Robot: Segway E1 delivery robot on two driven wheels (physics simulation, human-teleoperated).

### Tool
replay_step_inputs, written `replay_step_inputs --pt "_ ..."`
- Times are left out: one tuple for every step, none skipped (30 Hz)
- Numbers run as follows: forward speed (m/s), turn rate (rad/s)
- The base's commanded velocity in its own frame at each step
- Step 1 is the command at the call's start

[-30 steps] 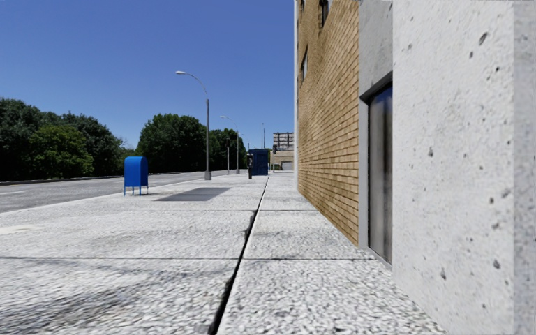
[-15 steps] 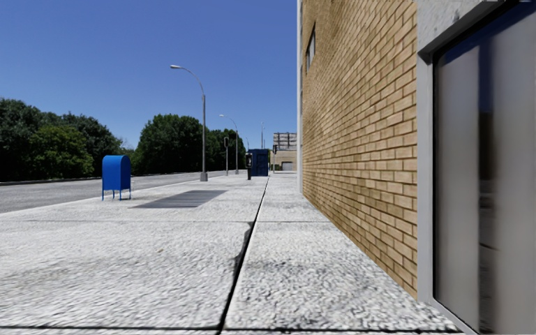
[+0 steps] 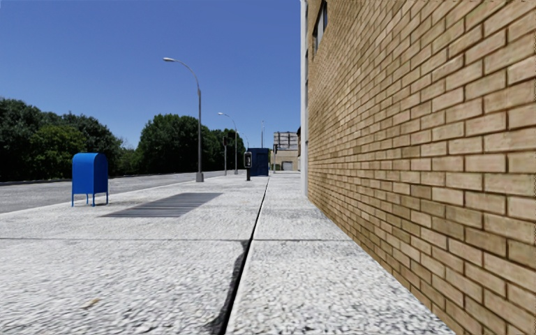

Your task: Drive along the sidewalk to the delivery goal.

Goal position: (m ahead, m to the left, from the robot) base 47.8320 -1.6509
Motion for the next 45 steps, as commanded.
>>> replay_step_inputs --pt "2.00 0.00" --pt "2.00 0.00" --pt "2.00 0.00" --pt "2.00 0.00" --pt "2.00 0.00" --pt "2.00 0.00" --pt "2.00 0.00" --pt "2.00 0.00" --pt "2.00 0.00" --pt "2.00 0.00" --pt "2.00 0.00" --pt "2.00 0.00" --pt "2.00 0.00" --pt "2.00 0.00" --pt "2.00 0.00" --pt "2.00 0.00" --pt "2.00 0.00" --pt "2.00 0.00" --pt "2.00 0.00" --pt "2.00 0.00" --pt "2.00 0.00" --pt "2.00 0.00" --pt "2.00 0.00" --pt "2.00 0.00" --pt "2.00 0.00" --pt "2.00 0.00" --pt "2.00 0.00" --pt "2.00 0.00" --pt "2.00 0.00" --pt "2.00 0.00" --pt "2.00 0.00" --pt "2.00 0.00" --pt "2.00 0.00" --pt "2.00 0.00" --pt "2.00 0.00" --pt "2.00 0.00" --pt "2.00 0.00" --pt "2.00 0.00" --pt "2.00 0.00" --pt "2.00 0.00" --pt "2.00 0.00" --pt "2.00 0.00" --pt "2.00 0.00" --pt "2.00 0.00" --pt "2.00 0.00"
